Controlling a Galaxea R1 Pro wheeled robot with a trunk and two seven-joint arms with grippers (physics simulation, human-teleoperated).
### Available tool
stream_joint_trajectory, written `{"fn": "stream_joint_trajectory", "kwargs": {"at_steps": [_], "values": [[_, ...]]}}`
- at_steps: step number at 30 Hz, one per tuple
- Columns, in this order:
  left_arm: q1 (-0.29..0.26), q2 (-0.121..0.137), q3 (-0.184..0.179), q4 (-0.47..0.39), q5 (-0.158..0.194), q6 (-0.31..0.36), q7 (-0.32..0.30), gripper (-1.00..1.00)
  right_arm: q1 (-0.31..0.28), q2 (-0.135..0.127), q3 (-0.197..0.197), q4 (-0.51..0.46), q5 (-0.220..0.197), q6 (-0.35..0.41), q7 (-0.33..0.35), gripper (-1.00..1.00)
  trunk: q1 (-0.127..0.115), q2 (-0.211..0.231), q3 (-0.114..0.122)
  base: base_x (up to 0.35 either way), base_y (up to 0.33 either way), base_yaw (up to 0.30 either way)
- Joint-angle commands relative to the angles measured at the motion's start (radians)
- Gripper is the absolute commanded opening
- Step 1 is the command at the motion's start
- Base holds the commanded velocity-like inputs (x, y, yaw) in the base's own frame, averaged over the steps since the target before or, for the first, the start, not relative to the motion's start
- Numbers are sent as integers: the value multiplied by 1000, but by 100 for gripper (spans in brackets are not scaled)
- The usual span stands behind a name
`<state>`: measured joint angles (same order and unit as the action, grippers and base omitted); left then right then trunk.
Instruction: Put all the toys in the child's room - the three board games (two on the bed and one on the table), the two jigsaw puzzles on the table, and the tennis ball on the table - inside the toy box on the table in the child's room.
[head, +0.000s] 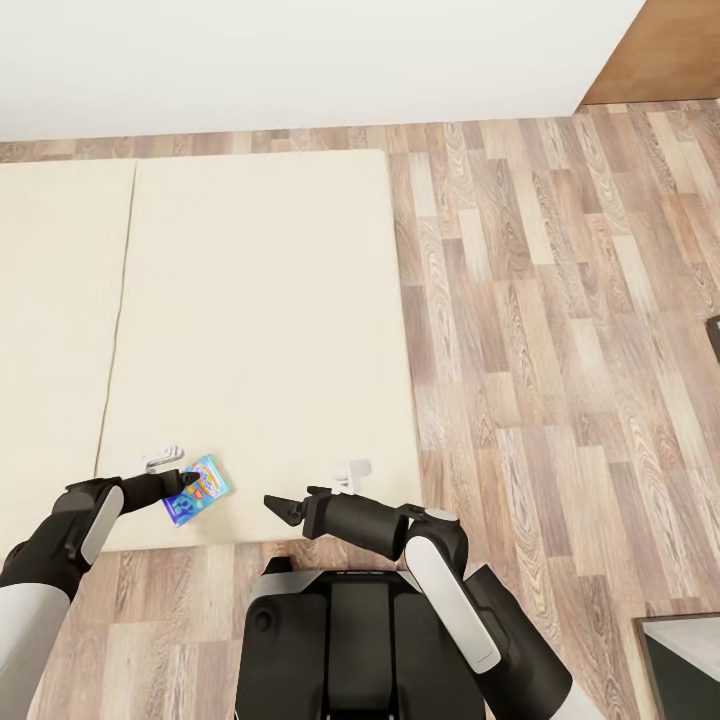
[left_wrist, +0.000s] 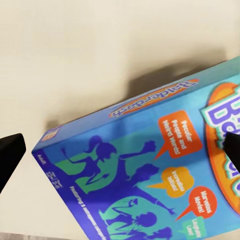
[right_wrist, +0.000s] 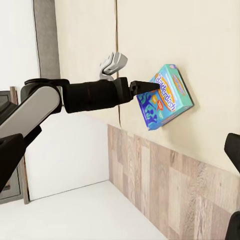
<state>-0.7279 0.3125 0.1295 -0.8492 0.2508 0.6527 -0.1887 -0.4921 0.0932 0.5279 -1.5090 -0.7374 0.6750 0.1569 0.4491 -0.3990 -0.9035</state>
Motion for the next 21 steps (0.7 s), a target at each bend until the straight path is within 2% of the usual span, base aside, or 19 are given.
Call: {"fn": "stream_joint_trajectory", "kwargs": {"at_steps": [1, 13, 21], "values": [[1, -43, 2, -1, 16, 8, -8, 100, 0, 0, -1, 0, 2, 5, 3, 100, 1, -1, -1, 0, 0, 0], [1, -30, 9, 2, 24, 6, -17, 100, 0, 0, -1, 0, 1, 5, 3, 100, 1, -1, -1, 0, 0, 0], [1, -6, 9, 2, 25, 8, -52, 100, 0, 0, -1, 0, 1, 5, 3, 100, 1, -1, -1, 0, 0, 0]]}}
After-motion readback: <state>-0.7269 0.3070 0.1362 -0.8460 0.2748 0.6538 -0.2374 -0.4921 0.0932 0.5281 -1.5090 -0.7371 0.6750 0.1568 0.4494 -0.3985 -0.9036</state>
